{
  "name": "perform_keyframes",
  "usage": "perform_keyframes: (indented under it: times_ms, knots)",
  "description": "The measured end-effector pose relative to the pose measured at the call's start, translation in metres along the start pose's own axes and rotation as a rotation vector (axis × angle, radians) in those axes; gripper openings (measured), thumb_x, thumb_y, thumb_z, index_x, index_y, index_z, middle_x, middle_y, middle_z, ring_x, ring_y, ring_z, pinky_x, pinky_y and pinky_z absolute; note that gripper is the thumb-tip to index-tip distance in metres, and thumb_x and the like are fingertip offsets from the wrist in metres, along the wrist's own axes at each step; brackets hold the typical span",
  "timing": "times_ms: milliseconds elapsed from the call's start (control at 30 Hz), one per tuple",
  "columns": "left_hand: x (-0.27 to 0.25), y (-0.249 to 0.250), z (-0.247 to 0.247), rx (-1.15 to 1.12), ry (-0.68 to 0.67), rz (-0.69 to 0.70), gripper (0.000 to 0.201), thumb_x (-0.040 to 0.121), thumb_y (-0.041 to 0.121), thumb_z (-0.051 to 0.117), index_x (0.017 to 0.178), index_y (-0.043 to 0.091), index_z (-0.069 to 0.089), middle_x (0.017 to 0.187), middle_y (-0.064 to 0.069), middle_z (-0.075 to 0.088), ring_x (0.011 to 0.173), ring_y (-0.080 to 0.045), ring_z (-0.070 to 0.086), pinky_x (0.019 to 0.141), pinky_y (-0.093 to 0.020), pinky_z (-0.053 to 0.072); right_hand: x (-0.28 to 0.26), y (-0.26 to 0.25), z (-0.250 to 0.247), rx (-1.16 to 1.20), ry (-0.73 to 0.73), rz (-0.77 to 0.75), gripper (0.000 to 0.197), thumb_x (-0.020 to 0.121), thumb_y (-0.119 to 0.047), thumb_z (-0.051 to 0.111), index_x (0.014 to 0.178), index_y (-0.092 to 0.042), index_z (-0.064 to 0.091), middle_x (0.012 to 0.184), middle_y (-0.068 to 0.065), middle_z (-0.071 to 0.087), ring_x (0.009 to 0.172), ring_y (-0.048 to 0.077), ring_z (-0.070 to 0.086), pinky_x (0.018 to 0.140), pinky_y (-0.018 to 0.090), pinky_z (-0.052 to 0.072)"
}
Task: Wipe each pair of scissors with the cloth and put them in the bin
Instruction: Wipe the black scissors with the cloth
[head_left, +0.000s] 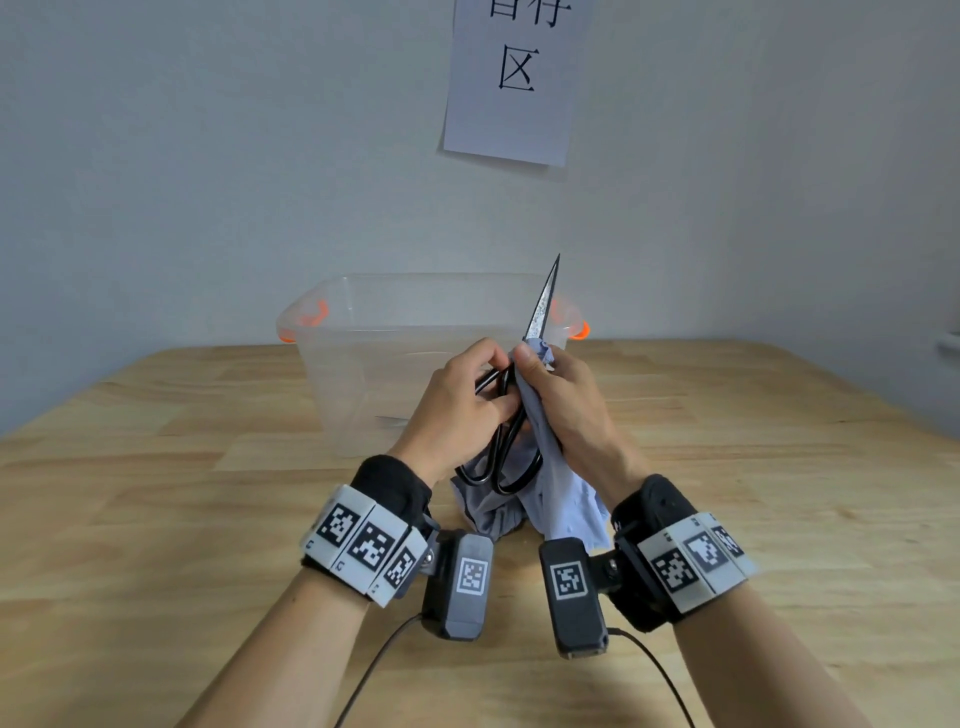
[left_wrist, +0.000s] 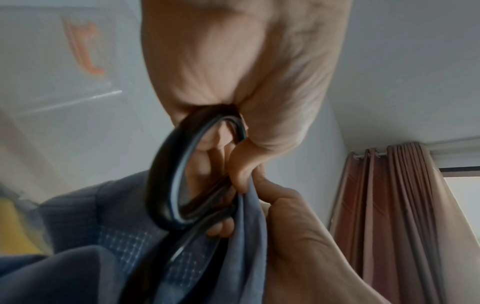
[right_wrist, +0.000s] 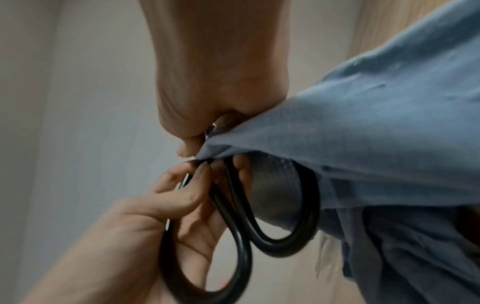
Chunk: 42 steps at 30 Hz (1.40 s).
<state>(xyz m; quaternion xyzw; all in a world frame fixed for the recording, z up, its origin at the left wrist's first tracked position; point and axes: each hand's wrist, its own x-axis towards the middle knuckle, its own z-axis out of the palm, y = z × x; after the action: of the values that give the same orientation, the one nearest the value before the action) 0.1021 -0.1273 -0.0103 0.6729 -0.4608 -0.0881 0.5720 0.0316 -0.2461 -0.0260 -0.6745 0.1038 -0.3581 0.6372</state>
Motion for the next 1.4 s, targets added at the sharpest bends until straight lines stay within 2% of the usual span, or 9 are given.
perform_keyframes:
  times_ms: [233,400,533,633,800,900,1000,1100,1400]
  knots:
    - [0.000,-0.003,0.003,-0.084,0.036,-0.028,0.018,0.087,0.001,0.068,0.094,0.011,0.054,0.095,-0.015,0.072,0.089,-0.040,0.070,0.079,-0.058,0.058,0.000,-0.002,-0.010,0.015,-0.062,-0.020,0.023,0.098,-0.014,0.058,0.108,0.005,0.068,0.097,0.033,0.069,0.085,0.036,0.069,0.078,0.047,0.057]
    - [0.000,-0.002,-0.005,-0.104,0.023,-0.084,0.015,0.091,-0.004,0.064,0.100,0.003,0.055,0.098,-0.025,0.069,0.084,-0.040,0.072,0.074,-0.055,0.061,-0.003,-0.002,-0.010,0.026,-0.102,0.011,0.016,0.100,0.000,0.050,0.096,0.003,0.065,0.070,0.008,0.071,0.058,0.018,0.067,0.052,0.028,0.056]
    - [-0.002,0.000,-0.006,-0.158,-0.019,-0.135,0.015,0.092,-0.006,0.061,0.101,0.004,0.055,0.103,-0.028,0.067,0.082,-0.036,0.074,0.066,-0.041,0.062,-0.004,-0.001,-0.011,0.116,-0.144,0.050,0.023,0.101,-0.005,0.050,0.110,0.012,0.062,0.086,0.023,0.068,0.078,0.035,0.065,0.070,0.043,0.056]
    - [-0.002,0.003,-0.003,-0.227,-0.014,-0.152,0.015,0.093,-0.010,0.058,0.103,0.000,0.053,0.101,-0.027,0.067,0.073,-0.028,0.075,0.057,-0.028,0.058,-0.006,-0.003,-0.014,0.196,-0.153,0.094,0.028,0.103,-0.012,0.046,0.113,0.010,0.061,0.083,0.018,0.066,0.074,0.031,0.062,0.066,0.037,0.055]
    - [-0.001,0.002,0.001,-0.198,0.008,-0.134,0.014,0.093,-0.009,0.059,0.104,-0.002,0.053,0.103,-0.027,0.066,0.077,-0.029,0.074,0.059,-0.027,0.058,-0.005,-0.007,-0.010,0.257,-0.148,0.116,0.035,0.106,-0.024,0.042,0.116,0.001,0.065,0.098,0.025,0.068,0.087,0.037,0.063,0.079,0.048,0.053]
    - [-0.001,0.002,0.002,-0.135,0.008,-0.105,0.014,0.093,-0.007,0.059,0.104,-0.001,0.052,0.093,-0.015,0.069,0.070,-0.023,0.074,0.057,-0.025,0.056,-0.004,-0.010,-0.005,0.203,-0.122,0.100,0.035,0.106,-0.028,0.043,0.108,-0.006,0.069,0.092,0.021,0.071,0.079,0.033,0.065,0.067,0.038,0.053]
    - [0.001,-0.001,0.002,-0.070,0.005,-0.067,0.014,0.093,-0.005,0.060,0.103,0.001,0.052,0.101,-0.013,0.069,0.078,-0.025,0.073,0.070,-0.036,0.062,-0.005,-0.007,-0.003,0.211,-0.127,0.086,0.033,0.106,-0.025,0.042,0.107,-0.001,0.065,0.082,0.012,0.073,0.065,0.017,0.070,0.054,0.024,0.054]
    - [0.001,-0.003,0.002,-0.038,-0.008,-0.052,0.015,0.092,0.000,0.063,0.099,0.010,0.054,0.102,-0.014,0.069,0.088,-0.035,0.071,0.080,-0.053,0.059,-0.005,-0.005,-0.002,0.245,-0.129,0.100,0.031,0.104,-0.026,0.048,0.109,0.001,0.064,0.091,0.018,0.071,0.077,0.024,0.071,0.063,0.030,0.059]
    - [0.000,-0.006,0.005,-0.053,0.044,-0.042,0.023,0.084,-0.001,0.069,0.090,0.018,0.058,0.099,-0.011,0.071,0.095,-0.034,0.069,0.085,-0.056,0.057,-0.001,-0.006,-0.011,0.285,-0.147,0.207,0.012,0.096,-0.004,0.057,0.105,-0.002,0.065,0.089,0.017,0.068,0.073,0.028,0.066,0.060,0.038,0.059]
